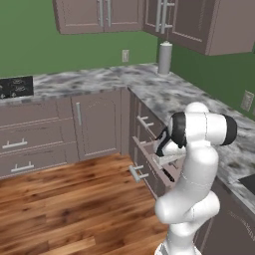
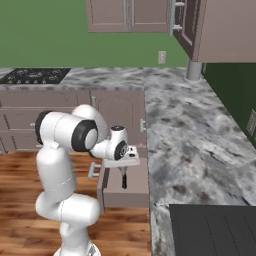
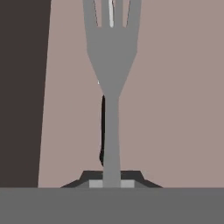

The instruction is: Pick up the metallic utensils from the counter and place them in the open drawer. Make sure not to pick up any wooden utensils.

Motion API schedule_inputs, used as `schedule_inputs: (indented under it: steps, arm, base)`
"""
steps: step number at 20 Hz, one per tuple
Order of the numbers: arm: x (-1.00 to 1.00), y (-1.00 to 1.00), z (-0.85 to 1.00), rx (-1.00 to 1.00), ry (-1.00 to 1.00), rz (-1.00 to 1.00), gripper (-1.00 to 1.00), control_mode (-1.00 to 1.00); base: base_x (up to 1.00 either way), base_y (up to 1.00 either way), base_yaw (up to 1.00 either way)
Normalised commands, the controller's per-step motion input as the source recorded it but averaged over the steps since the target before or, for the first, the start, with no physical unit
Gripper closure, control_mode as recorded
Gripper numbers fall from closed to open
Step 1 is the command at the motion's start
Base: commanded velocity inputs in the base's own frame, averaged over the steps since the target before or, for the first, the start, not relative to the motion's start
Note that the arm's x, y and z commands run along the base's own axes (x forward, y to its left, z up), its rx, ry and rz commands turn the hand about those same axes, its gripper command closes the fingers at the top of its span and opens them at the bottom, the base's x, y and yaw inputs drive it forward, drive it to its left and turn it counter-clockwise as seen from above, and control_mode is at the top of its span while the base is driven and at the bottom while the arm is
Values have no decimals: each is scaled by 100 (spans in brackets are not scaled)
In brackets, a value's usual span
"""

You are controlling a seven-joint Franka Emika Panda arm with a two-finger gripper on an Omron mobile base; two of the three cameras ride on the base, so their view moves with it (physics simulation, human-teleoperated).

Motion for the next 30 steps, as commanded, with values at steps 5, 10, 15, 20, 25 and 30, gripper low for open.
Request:
schedule_inputs:
  steps: [5,10,15,20,25,30]
  arm:
    - [33,-1,-52,0,10,0,100,-100]
    - [32,-12,-35,0,3,0,100,-100]
    - [5,-3,-36,0,0,0,-100,-100]
    - [-21,0,-12,0,-1,0,-100,-100]
    - [-28,9,44,0,-5,0,-100,-100]
    - [-25,29,99,0,-1,0,-100,-100]
  base:
    - [0,0,0]
    - [0,0,0]
    - [0,0,0]
    - [0,0,0]
    - [0,0,0]
    - [0,0,0]
